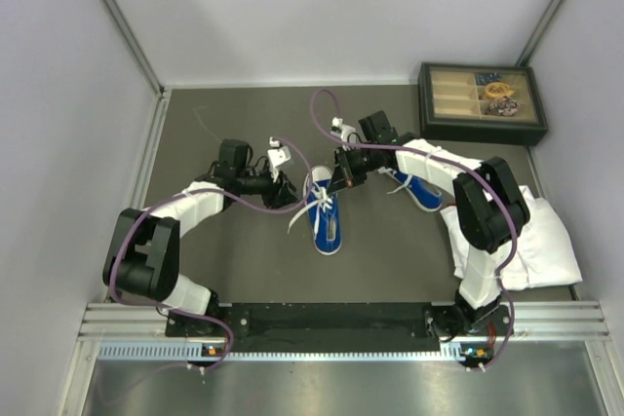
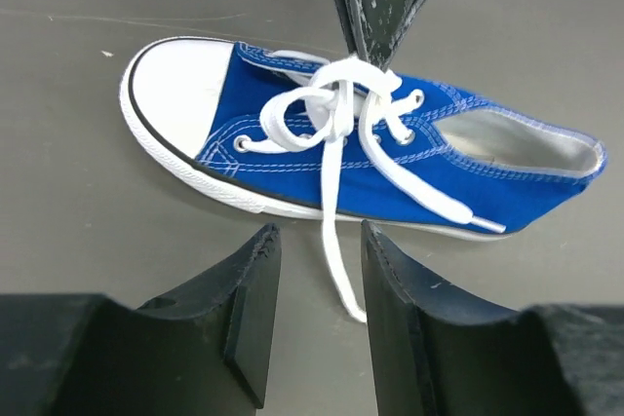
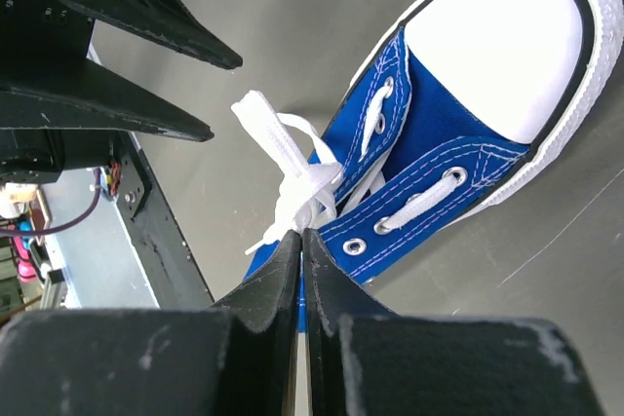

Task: Tie the shoes

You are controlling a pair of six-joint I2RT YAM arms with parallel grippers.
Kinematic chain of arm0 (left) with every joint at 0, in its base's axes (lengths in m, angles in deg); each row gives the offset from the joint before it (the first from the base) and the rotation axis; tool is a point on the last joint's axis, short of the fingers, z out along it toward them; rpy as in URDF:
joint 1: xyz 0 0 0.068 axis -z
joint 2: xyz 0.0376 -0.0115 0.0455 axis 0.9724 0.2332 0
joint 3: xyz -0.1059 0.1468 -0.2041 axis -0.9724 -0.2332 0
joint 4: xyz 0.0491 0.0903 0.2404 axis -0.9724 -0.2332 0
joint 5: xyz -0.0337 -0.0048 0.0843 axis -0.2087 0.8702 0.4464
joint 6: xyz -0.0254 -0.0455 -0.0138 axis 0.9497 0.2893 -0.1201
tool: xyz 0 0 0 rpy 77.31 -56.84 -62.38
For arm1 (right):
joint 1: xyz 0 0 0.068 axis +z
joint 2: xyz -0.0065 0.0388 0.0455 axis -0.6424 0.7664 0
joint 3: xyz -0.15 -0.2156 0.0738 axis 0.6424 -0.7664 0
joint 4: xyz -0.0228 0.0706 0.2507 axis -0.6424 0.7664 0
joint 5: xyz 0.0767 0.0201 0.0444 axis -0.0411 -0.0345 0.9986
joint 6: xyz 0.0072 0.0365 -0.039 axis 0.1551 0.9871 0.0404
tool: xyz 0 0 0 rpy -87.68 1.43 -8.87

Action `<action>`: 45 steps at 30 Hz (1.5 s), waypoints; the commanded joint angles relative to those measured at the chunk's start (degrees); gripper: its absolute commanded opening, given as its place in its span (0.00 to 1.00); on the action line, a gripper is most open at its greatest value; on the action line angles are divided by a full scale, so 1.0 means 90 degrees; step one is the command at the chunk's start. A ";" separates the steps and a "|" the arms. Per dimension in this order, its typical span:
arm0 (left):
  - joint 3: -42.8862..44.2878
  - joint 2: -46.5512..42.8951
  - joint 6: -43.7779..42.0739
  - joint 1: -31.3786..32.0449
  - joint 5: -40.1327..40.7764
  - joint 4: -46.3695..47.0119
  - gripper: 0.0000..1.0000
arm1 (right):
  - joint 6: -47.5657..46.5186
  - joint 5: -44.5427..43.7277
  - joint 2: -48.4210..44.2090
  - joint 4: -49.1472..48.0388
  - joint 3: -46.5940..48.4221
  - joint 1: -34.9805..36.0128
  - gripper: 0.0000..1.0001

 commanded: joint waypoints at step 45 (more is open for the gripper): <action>0.1612 0.0884 -0.5932 0.0952 0.0644 -0.1286 0.64 | -0.0089 0.0124 -0.0209 0.0099 0.0182 -0.0054 0.00</action>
